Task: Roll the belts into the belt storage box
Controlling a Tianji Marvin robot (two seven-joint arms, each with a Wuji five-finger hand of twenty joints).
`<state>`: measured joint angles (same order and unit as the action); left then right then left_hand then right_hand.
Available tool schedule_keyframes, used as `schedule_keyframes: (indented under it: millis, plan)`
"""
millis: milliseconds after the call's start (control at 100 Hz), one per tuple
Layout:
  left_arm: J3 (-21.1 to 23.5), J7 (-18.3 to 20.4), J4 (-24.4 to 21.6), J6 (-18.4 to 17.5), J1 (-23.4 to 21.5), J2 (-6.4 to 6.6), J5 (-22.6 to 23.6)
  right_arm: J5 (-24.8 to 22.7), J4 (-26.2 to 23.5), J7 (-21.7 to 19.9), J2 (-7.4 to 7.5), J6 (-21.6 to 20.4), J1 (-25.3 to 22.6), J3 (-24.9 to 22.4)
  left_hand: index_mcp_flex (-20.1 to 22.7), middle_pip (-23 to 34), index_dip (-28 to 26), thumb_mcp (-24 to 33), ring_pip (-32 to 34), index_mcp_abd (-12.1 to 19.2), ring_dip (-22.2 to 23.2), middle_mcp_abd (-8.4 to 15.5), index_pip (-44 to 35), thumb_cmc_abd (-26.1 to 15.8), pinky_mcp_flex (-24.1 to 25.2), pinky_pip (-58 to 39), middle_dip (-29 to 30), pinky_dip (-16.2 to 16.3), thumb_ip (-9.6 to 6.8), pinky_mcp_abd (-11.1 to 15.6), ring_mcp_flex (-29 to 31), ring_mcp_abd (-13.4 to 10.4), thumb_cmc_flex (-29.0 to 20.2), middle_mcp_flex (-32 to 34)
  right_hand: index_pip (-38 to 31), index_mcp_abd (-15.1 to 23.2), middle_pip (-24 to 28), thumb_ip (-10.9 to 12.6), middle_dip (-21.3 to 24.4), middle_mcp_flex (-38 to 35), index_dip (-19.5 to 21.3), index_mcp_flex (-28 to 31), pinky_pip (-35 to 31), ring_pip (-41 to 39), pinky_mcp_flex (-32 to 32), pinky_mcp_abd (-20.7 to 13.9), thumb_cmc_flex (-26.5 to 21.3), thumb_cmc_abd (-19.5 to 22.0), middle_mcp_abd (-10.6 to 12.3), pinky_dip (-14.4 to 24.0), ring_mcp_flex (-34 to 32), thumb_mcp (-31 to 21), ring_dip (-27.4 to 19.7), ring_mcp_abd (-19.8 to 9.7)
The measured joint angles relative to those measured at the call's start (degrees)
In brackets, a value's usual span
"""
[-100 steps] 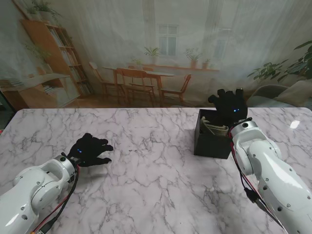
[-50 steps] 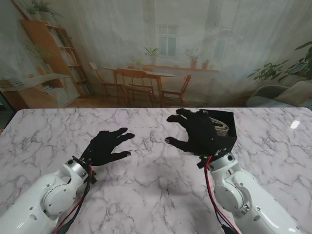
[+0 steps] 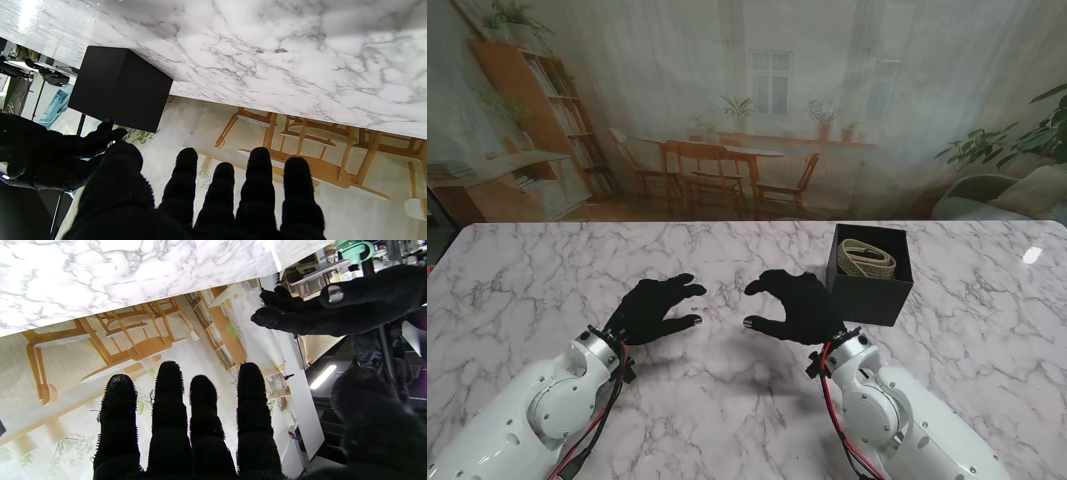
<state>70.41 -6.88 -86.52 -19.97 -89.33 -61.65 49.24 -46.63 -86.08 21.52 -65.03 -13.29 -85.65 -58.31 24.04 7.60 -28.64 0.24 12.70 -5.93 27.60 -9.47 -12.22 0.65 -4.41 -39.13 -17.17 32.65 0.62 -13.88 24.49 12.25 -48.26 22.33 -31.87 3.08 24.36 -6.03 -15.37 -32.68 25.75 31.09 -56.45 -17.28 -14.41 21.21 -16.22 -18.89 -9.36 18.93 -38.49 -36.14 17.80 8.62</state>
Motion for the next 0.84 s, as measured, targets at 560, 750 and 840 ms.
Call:
schedule_keyframes:
  millis: [560, 750, 840]
  plan:
    - [-0.1, 0.2, 4.1, 3.0, 3.2, 0.21, 1.3, 4.9, 8.8, 1.4, -1.10, 0.8, 6.2, 2.6, 0.0, 0.4, 1.4, 0.0, 0.1, 0.0, 0.2, 0.1, 1.1, 0.0, 0.4, 0.0, -0.1, 0.0, 0.00, -0.5, 0.0, 0.0, 0.0, 1.3, -2.4, 0.0, 1.5, 0.0, 0.0, 0.0, -0.6, 0.1, -0.2, 0.0, 0.3, -0.1, 0.0, 0.0, 0.0, 0.0, 0.8, -2.2, 0.0, 0.0]
    - [0.1, 0.5, 4.1, 3.8, 2.9, 0.48, 1.9, 6.5, 10.2, 0.6, -1.58, 0.9, 7.1, 2.8, 0.0, 0.4, 1.4, 0.0, 0.1, -0.1, 0.2, 0.1, 1.2, 0.0, 0.4, 0.0, -0.1, 0.0, 0.00, -0.5, 0.0, 0.0, 0.0, 1.3, -2.4, 0.0, 1.5, 0.0, -0.1, 0.1, -0.6, 0.1, -0.2, 0.0, 0.8, -0.2, 0.0, 0.0, 0.0, 0.0, 0.9, -2.4, 0.0, 0.0]
    - [0.1, 0.6, 4.1, 3.8, 2.9, 0.54, 2.2, 6.2, 10.3, 0.4, -1.58, 0.9, 7.3, 2.8, 0.0, 0.4, 1.4, 0.0, 0.1, -0.1, 0.2, 0.1, 1.2, 0.0, 0.4, 0.0, -0.1, 0.0, 0.00, -0.5, 0.0, 0.0, 0.0, 1.3, -2.4, 0.0, 1.6, 0.0, -0.1, 0.1, -0.7, 0.1, -0.2, 0.0, 0.9, -0.2, 0.0, 0.0, 0.0, 0.0, 0.9, -2.4, -0.1, 0.0]
